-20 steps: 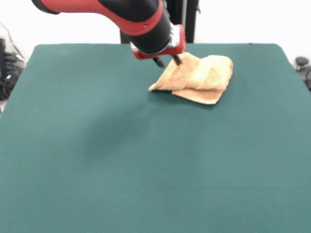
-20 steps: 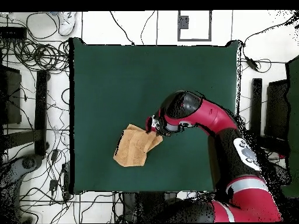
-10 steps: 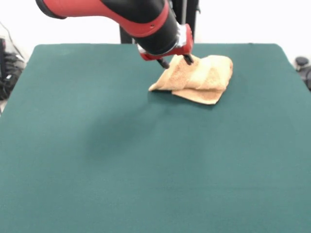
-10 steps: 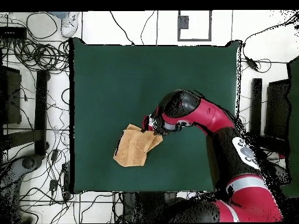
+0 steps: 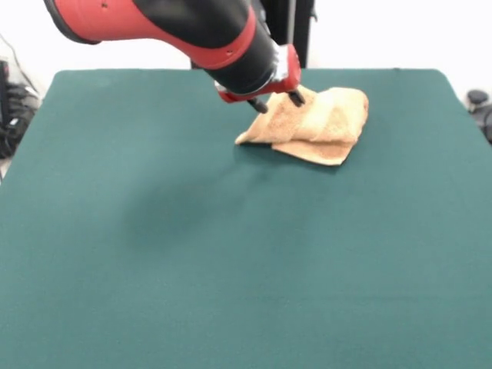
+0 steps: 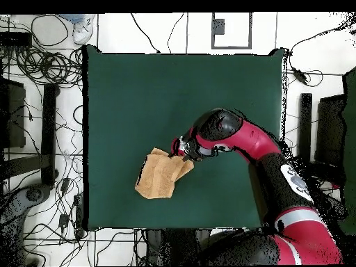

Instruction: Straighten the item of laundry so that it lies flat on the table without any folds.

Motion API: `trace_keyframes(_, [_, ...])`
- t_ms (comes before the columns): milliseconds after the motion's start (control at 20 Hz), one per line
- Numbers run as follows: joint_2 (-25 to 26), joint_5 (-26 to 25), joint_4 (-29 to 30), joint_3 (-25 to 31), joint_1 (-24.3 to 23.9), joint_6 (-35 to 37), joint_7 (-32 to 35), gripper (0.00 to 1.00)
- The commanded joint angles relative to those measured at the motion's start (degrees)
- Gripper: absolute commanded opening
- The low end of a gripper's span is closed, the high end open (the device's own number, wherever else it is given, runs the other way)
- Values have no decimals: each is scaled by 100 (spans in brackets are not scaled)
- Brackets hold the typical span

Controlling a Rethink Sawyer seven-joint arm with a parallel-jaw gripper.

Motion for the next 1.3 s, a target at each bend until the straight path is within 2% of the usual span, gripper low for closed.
trace_keyframes(50, [500,7,368,682,97,-478,-212,100])
trace_keyframes(500, [653,-454,-188,501,60,-224,-421,100])
trace_keyframes(1300, [736,-631,-698,392,184,204,-206,100])
